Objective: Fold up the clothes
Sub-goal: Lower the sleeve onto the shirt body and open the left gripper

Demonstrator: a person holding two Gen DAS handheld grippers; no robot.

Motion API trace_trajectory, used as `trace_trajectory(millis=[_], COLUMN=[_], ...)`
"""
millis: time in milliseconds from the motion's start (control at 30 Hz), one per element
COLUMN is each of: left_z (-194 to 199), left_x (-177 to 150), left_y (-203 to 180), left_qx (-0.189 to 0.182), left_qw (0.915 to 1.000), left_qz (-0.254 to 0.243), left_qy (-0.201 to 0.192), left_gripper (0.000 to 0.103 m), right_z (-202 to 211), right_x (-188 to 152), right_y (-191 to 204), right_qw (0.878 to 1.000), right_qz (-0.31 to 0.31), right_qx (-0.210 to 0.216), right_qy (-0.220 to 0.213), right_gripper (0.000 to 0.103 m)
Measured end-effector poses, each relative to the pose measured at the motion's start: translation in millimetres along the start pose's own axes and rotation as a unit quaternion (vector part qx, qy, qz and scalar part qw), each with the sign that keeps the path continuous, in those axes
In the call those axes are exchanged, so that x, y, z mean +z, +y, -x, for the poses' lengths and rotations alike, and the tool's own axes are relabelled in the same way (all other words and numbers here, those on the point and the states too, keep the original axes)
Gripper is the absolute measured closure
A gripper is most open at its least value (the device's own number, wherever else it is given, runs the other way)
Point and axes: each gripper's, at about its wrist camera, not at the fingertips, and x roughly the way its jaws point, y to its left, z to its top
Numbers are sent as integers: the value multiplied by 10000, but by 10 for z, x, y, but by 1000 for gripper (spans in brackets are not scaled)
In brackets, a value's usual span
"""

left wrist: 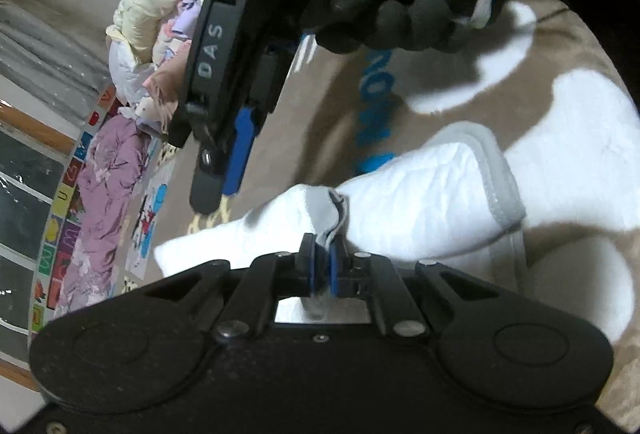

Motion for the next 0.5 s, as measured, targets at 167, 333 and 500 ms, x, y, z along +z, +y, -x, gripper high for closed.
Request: trace_trajectory(millis=[167,333,500], left_z=[92,188,195], left_x=[-31,-69,-172], left_y=[109,264,678], left_qx=[-63,-135,-227], left_qw=[9997,9980,9802], left_qz=[243,625,1943], left_qy=[32,22,-313], left_gripper=[94,92,83], right_z=[-187,-144,-156], right_x=[-131,-164,-209], right_y=[72,98,208], right_qw=[9958,9957,9904], right_qz=[410,450,887], right_qx=[-451,-384,-599], right_qy=[680,718,872], right_gripper=[73,73,73])
